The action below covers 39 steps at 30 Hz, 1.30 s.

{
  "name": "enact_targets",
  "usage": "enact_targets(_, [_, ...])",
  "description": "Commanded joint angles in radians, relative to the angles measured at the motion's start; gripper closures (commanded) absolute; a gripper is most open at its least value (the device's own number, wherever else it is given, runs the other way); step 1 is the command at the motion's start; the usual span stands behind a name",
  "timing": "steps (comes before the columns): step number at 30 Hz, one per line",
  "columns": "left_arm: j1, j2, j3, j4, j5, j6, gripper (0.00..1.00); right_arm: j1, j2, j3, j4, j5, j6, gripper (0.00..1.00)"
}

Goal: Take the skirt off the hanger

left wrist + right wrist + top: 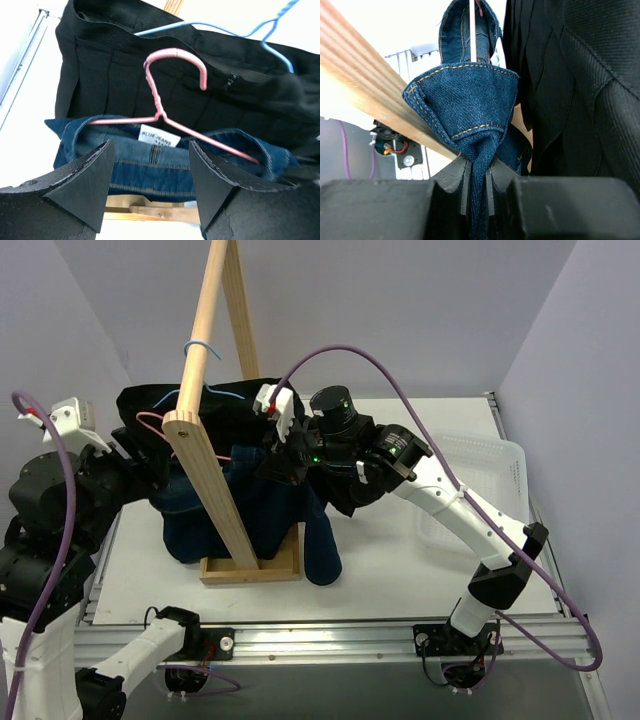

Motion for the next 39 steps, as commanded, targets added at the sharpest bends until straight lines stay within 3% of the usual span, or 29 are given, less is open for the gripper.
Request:
enact_targets(1, [-0.003,0.004,-0.017,0.091,-0.023,0.012,0.31,0.006,-0.068,0.021,0.117,-0.081,0.016,1.00])
enact_targets(18, [-0.003,-0.001,-0.115,0.204,-0.003,0.005,0.47,-0.060,-0.071,0.043,0.156,-0.265,0.095,1.00])
enact_targets(22, [-0.003,-0.004,-0.158,0.257,0.043,-0.001,0.50,-0.076,-0.076,0.044,0.165,-0.301,0.109,1.00])
enact_targets(25, [-0.001,0.008,-0.184,0.296,0.071,-0.015,0.60,-0.077,-0.091,0.029,0.186,-0.330,0.126,1.00])
enact_targets(32, [-0.003,0.061,-0.187,0.379,0.124,-0.031,0.64,-0.094,-0.059,0.058,0.139,-0.387,0.122,1.00])
enact_targets(33, [-0.003,0.064,-0.190,0.387,0.128,-0.028,0.66,-0.094,-0.057,0.057,0.136,-0.394,0.115,1.00])
enact_targets(35, [-0.003,0.074,-0.184,0.381,0.125,-0.022,0.93,-0.093,-0.065,0.023,0.162,-0.402,0.125,1.00])
enact_targets(36, [-0.001,0.077,-0.183,0.375,0.131,-0.021,0.98,-0.093,-0.074,0.009,0.172,-0.407,0.132,1.00])
enact_targets(39, [-0.001,0.074,-0.190,0.352,0.119,-0.028,0.98,-0.093,-0.087,-0.025,0.202,-0.390,0.145,1.00])
